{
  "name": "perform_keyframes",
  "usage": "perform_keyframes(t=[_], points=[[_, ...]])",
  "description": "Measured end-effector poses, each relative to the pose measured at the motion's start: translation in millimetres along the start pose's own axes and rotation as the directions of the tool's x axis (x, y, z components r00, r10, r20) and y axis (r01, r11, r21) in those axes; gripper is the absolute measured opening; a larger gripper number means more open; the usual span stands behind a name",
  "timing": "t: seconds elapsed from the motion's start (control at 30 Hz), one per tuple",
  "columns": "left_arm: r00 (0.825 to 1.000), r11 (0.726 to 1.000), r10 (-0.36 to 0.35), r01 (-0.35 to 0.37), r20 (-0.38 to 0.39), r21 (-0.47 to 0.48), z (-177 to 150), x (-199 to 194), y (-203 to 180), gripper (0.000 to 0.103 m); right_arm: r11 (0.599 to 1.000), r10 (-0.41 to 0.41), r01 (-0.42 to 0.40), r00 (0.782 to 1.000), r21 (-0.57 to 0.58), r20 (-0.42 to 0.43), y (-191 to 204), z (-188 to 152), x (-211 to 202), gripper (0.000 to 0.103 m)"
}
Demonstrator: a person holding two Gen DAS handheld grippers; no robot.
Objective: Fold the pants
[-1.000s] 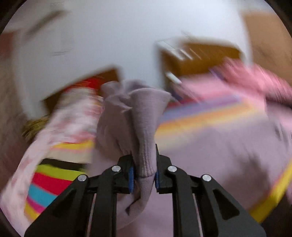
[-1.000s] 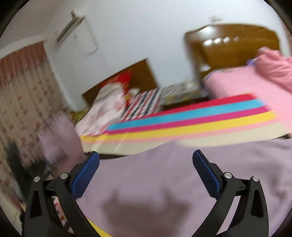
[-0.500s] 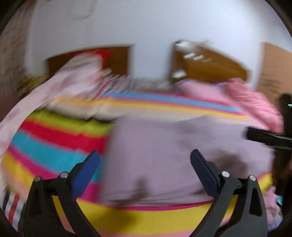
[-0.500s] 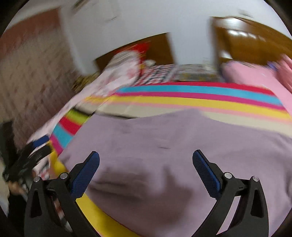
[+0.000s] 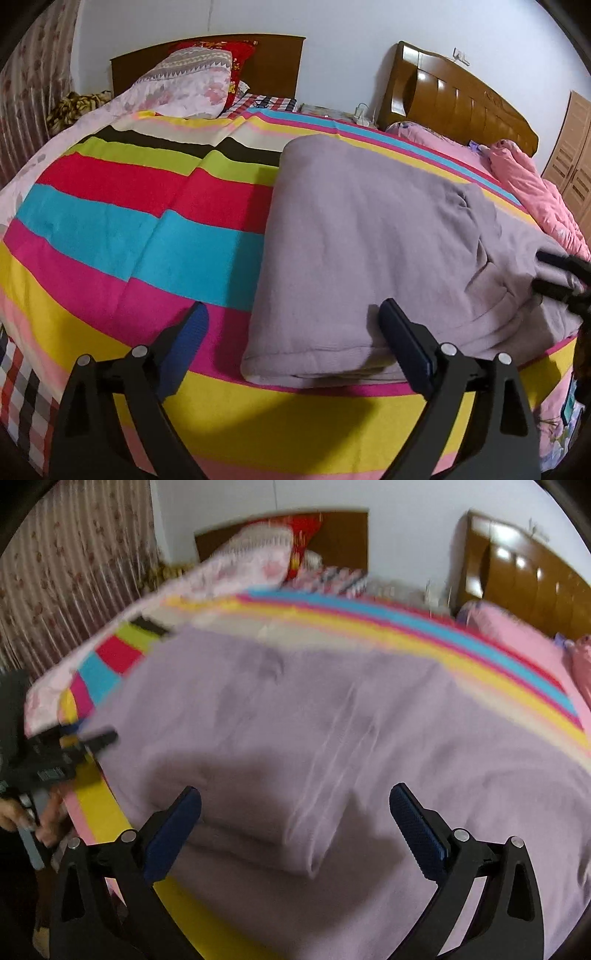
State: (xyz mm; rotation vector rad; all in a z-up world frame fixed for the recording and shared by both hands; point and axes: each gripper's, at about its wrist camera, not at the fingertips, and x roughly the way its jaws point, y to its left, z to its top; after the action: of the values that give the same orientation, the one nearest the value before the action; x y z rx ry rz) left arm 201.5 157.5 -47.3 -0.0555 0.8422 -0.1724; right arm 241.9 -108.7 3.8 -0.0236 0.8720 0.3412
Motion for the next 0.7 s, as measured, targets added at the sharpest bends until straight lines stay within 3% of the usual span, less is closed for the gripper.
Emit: perform_keyframes(t=[0.07, 0.17, 0.27, 0.43, 0.47, 0.5, 0.6, 0.63, 0.7], points=[[1.000, 1.000, 0.007, -0.007, 0.001, 0.007, 6.2, 7.3, 2.9, 0.094, 1.000, 0.011, -0.011, 1.000, 0.003, 0.008, 2.3, 2.4, 3.0, 0.098], [0.999, 0.999, 0.031, -0.031, -0.004, 0.014, 10.3, 13.7, 2.3, 0.096, 0.993, -0.099, 0.093, 0.990, -0.068, -0.099, 9.3, -5.1, 34.7, 0.098], [0.998, 0.998, 0.059, -0.059, -0.007, 0.019, 12.0, 11.4, -0.2, 0.098, 0.999, -0.033, 0.036, 0.994, 0.028, -0.107, -3.5, -9.6, 37.1, 0.098], [0.995, 0.994, 0.103, -0.103, -0.009, 0.021, 12.9, 9.7, -4.0, 0.100, 1.000, -0.010, 0.014, 0.991, 0.026, -0.131, -8.1, -15.8, 32.6, 0.098], [0.992, 0.992, 0.127, -0.127, -0.004, 0.025, 13.9, 7.1, -6.4, 0.101, 0.999, -0.001, 0.007, 0.988, 0.042, -0.154, -10.3, -17.9, 28.1, 0.098], [0.981, 0.980, 0.192, -0.194, 0.027, 0.048, 15.6, -0.3, -13.5, 0.101, 0.999, -0.003, 0.011, 0.988, 0.048, -0.157, -11.8, -20.6, 21.2, 0.098], [0.942, 0.937, 0.308, -0.324, 0.132, 0.128, 18.8, -20.4, -36.7, 0.100, 0.992, -0.045, 0.051, 0.998, 0.117, -0.051, -39.1, -39.2, -29.7, 0.098], [0.939, 0.933, 0.305, -0.327, 0.157, 0.149, 20.4, -25.8, -45.2, 0.100, 0.981, -0.054, 0.054, 0.999, 0.185, -0.004, -60.1, -50.1, -51.2, 0.098], [0.953, 0.941, 0.242, -0.277, 0.185, 0.196, 25.6, -33.4, -68.5, 0.100, 0.934, -0.074, 0.044, 0.995, 0.355, 0.072, -107.7, -75.0, -87.6, 0.098]])
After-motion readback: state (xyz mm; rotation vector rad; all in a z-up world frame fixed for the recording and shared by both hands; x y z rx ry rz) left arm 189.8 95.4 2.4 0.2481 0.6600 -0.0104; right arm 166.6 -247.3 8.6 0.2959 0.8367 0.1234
